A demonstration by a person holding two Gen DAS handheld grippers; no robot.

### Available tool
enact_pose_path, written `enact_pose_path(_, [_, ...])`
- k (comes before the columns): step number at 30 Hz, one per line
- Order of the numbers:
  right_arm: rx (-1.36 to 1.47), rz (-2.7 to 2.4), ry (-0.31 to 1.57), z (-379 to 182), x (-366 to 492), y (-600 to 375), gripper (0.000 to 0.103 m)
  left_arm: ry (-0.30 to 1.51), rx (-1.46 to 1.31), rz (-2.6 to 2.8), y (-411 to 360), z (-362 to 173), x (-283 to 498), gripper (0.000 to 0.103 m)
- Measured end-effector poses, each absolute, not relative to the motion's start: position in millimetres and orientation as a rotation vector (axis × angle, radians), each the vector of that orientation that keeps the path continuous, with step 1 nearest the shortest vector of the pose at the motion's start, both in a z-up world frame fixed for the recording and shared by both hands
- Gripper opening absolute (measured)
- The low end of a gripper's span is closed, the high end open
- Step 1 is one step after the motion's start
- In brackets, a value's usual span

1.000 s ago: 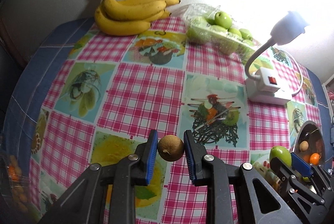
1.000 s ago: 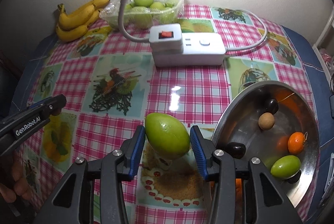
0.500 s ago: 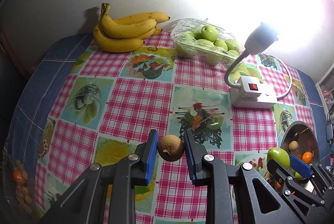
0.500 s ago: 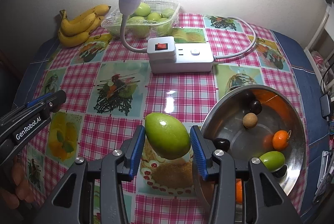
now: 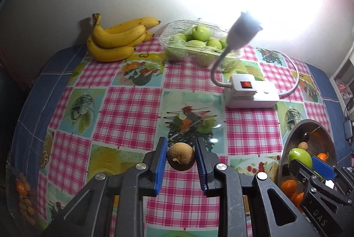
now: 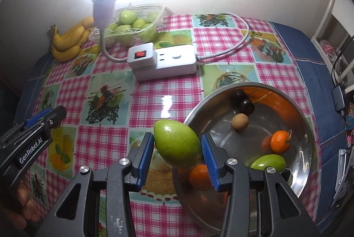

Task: Organize fruits
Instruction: 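Carry the mango in the right tool while the left tool carries the kiwi over the basin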

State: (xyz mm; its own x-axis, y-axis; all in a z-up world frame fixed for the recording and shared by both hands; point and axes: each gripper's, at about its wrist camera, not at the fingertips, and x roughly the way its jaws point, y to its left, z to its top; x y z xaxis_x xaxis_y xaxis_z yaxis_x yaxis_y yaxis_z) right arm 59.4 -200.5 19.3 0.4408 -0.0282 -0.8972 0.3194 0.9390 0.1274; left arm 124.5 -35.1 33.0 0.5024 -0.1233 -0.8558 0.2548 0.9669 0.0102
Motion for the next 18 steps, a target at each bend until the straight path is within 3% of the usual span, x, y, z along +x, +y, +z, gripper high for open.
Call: enact_pose_path(18, [0.415, -0.400, 1.081, 16, 16, -296, 0.046, 1.024, 0.238, -0.391, -132, 30, 85, 0.027])
